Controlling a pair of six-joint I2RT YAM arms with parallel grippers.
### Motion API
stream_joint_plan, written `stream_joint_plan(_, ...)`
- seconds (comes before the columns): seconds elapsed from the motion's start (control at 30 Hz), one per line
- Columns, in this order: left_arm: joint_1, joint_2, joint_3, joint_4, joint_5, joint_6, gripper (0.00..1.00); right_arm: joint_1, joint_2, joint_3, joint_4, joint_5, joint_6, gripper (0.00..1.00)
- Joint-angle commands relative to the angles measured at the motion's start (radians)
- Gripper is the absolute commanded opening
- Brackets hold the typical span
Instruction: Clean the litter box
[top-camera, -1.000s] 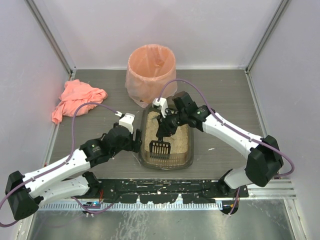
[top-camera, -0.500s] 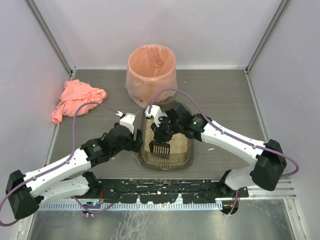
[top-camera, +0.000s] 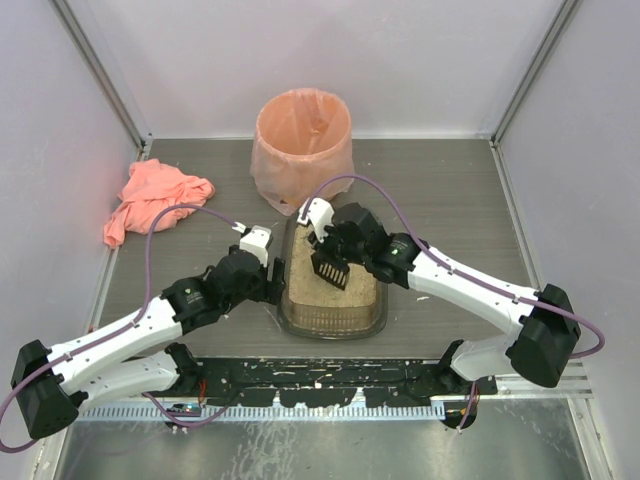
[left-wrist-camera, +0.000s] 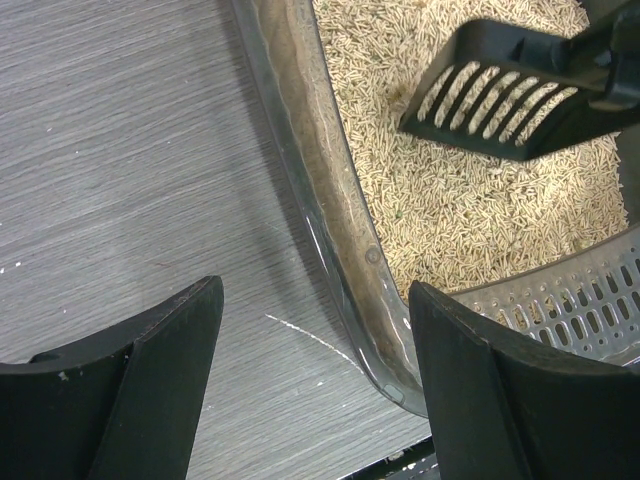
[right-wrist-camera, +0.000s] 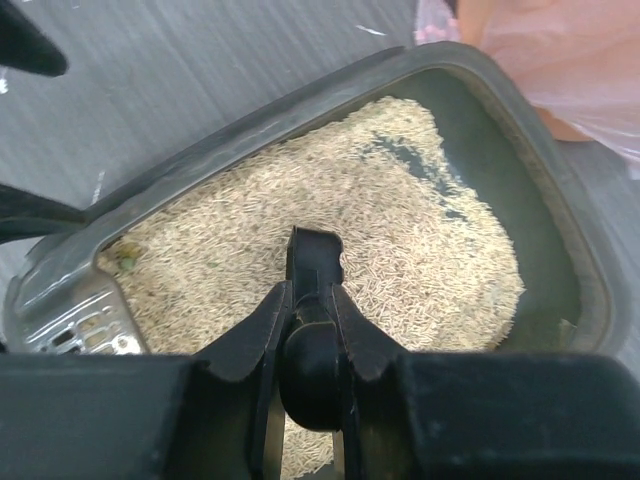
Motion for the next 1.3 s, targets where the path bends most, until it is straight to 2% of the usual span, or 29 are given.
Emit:
stream_joint_plan(0.0,0.006,0.002,0.005,0.053,0.008,0.005,0.76,-0.001,-0.018,0.003,0.133,0.225,-0.068,0.01)
stream_joint_plan(0.2,0.006,-0.001,0.001,0.053,0.009,0.004,0.76,-0.001,-0.004,0.028,0.208,0.354,-0.100,0.01)
stream_joint_plan(0.37,0.006,-0.006,0.001,0.051,0.012,0.002,0.76,-0.001,-0.004,0.076,0.210,0.293,-0.065,0.01)
stream_joint_plan(0.57,0.005,-0.013,-0.001,0.049,0.013,0.004,0.76,-0.001,0.035,0.148,0.115,0.319,0.002,0.01)
stream_joint_plan(0.87,0.007,-0.001,0.002,0.061,0.021,0.005,0.76,0.002,0.151,0.213,-0.043,0.553,0.092,0.01)
stream_joint_plan(1.27,0.008,0.007,0.010,0.064,0.032,0.006,0.76,0.001,0.210,0.199,-0.109,0.583,0.249,0.01)
